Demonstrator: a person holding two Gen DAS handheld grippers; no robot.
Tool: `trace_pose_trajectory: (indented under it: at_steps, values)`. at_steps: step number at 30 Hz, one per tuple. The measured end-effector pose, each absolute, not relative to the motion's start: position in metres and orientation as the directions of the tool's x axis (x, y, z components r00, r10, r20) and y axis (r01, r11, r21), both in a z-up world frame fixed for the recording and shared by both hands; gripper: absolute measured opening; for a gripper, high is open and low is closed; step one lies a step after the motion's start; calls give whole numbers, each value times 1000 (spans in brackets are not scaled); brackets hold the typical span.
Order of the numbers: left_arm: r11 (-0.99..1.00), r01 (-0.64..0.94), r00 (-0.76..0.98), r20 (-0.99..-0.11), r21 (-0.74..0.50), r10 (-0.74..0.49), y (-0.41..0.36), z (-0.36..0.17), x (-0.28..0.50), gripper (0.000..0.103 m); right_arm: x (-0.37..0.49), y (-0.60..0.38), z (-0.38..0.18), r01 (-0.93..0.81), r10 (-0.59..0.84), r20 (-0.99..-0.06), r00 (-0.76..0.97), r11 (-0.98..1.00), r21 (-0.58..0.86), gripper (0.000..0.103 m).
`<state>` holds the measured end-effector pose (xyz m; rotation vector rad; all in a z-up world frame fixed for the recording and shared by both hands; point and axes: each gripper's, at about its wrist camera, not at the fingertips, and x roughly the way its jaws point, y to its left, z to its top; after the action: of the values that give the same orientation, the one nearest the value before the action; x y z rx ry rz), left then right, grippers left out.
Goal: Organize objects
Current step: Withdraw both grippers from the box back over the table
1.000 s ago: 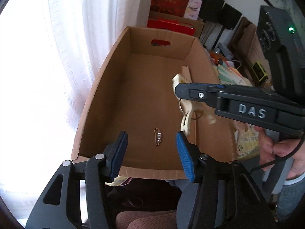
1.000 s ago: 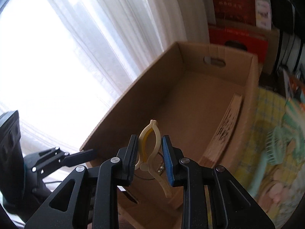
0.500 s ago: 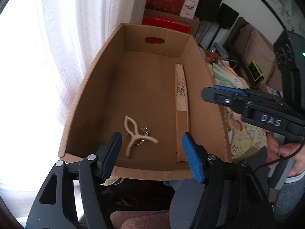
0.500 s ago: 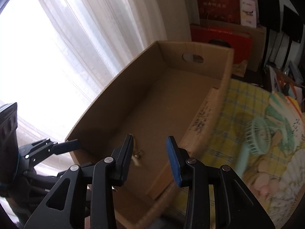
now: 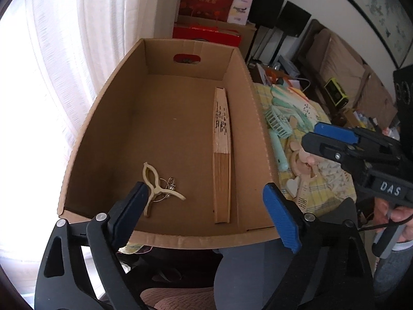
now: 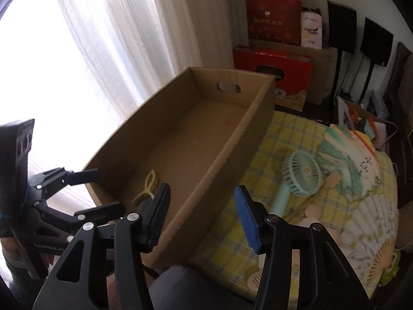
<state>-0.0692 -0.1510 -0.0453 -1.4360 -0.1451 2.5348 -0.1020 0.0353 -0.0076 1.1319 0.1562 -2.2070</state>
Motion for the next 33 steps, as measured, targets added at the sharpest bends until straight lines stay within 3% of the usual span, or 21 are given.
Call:
trace_pose_trajectory:
  at_steps: [5, 18, 33]
  values:
    - [-968, -166, -502, -829, -185, 245, -139, -40, -67, 102, -91, 51, -3, 579, -453, -760, -465, -805, 126, 64]
    - [-959, -206, -528, -804, -193, 275, -102, -27, -65, 103, -76, 102, -6, 516, -401, -758, -514, -851, 101, 84]
    - [-924, -297, -504, -783, -239, 365, -37, -37, -65, 103, -84, 190, -22, 351, -314, -760, -570, -929, 120, 87]
